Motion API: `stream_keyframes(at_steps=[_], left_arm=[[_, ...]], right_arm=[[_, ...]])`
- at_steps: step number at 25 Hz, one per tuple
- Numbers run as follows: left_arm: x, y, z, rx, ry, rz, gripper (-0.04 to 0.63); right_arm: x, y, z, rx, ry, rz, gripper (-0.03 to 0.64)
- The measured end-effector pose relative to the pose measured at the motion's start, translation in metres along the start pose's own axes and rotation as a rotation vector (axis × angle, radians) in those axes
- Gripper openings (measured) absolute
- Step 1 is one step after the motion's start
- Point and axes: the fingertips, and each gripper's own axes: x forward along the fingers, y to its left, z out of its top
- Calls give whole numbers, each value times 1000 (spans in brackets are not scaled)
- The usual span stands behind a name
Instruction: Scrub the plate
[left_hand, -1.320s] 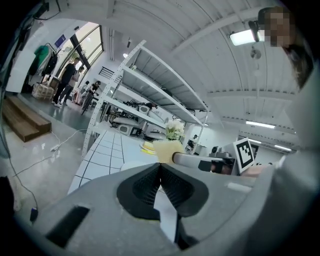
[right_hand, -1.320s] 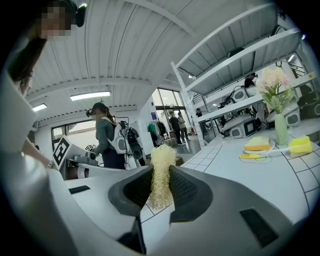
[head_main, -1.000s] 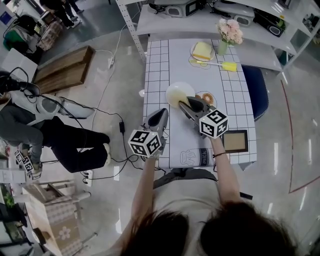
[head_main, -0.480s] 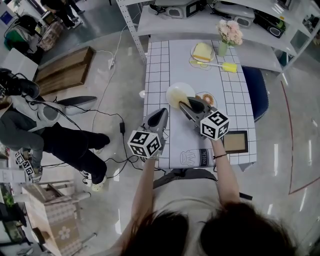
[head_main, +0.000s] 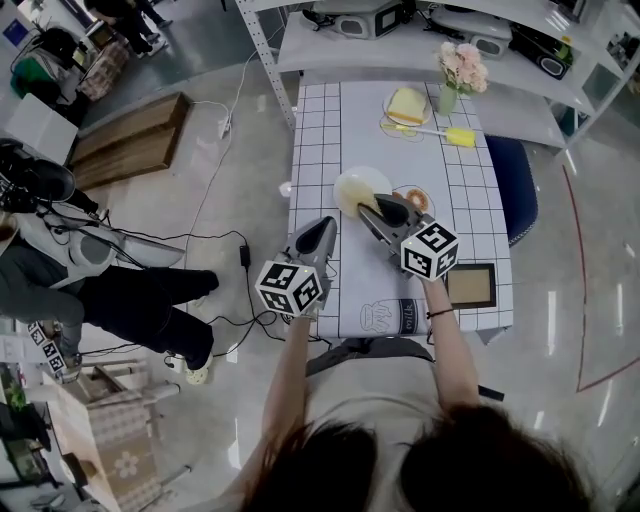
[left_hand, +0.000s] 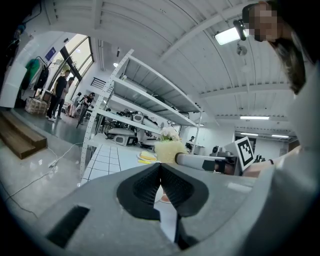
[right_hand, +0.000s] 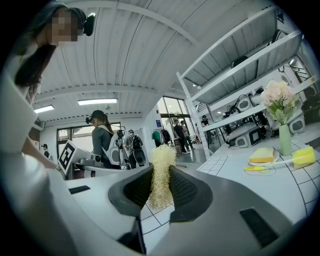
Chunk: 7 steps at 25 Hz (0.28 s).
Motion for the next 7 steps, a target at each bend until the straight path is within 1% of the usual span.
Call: stream_keyframes(at_steps=[7], left_arm=[[-1,1,-4,-3,9,3,11]], right_arm=[[1,2,-2,5,2,10,74]])
